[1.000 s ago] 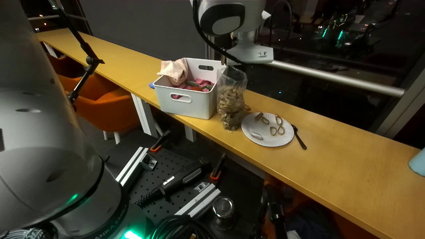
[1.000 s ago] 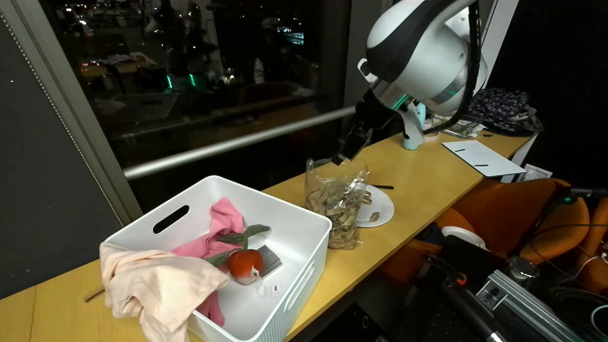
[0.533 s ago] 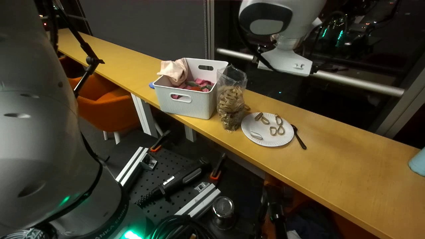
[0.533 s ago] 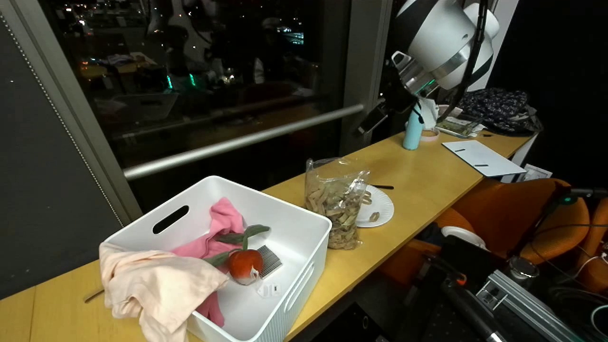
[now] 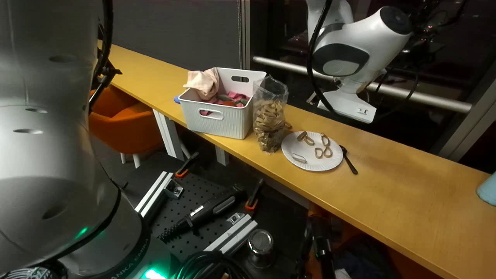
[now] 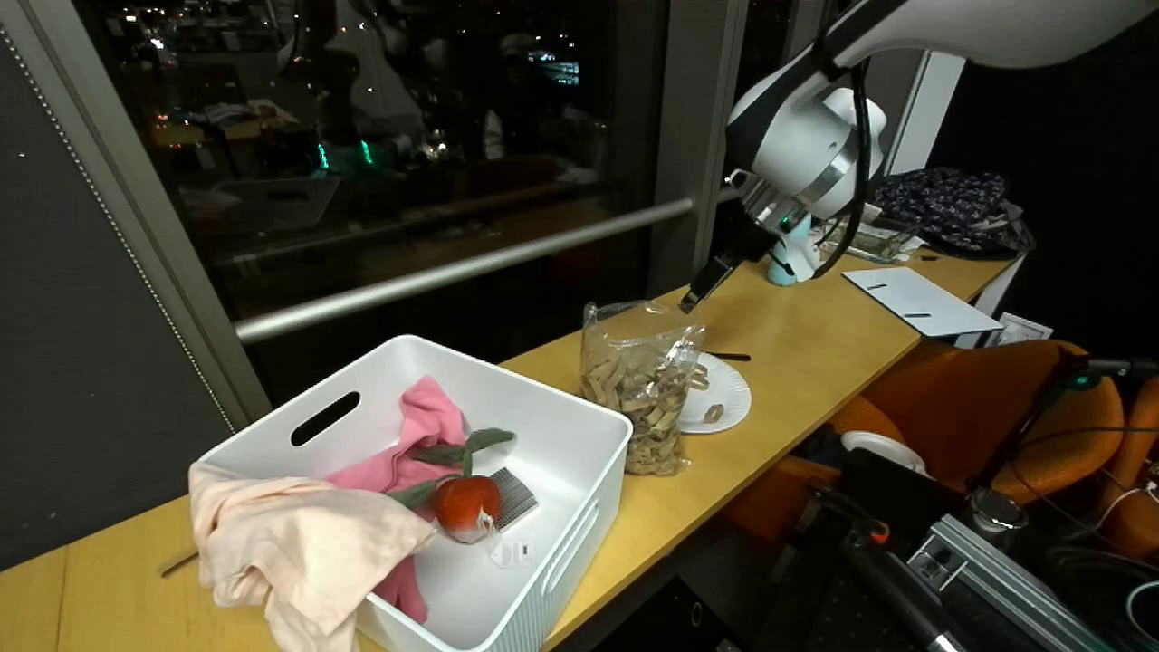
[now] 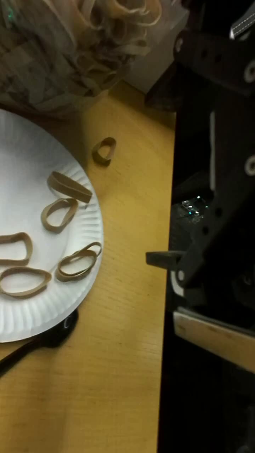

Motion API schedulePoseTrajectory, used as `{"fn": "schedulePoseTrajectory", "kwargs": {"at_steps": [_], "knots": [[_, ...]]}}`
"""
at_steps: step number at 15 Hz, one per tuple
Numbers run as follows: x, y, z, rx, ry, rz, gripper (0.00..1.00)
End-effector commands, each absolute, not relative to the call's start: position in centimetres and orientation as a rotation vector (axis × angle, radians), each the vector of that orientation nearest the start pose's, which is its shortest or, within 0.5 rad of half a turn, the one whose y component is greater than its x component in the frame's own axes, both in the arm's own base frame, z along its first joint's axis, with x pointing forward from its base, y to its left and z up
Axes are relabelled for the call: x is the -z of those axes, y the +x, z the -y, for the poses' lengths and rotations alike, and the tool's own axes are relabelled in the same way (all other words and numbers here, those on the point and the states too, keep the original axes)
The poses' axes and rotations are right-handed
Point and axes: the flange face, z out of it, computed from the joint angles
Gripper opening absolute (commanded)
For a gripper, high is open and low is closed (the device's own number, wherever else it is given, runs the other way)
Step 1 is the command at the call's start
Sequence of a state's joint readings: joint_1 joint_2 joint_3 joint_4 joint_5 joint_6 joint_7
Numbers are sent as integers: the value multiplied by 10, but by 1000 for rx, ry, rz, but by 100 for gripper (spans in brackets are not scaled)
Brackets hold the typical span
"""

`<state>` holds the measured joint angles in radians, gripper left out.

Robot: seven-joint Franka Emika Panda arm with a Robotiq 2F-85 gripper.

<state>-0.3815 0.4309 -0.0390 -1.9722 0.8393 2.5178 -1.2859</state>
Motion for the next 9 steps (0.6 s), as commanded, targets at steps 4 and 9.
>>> {"fn": "schedulePoseTrajectory", "kwargs": {"at_steps": [4,9], "knots": [[-211,625,252,399,-2868,258,100],[-190,663,230,285,-2924,252,100]]}}
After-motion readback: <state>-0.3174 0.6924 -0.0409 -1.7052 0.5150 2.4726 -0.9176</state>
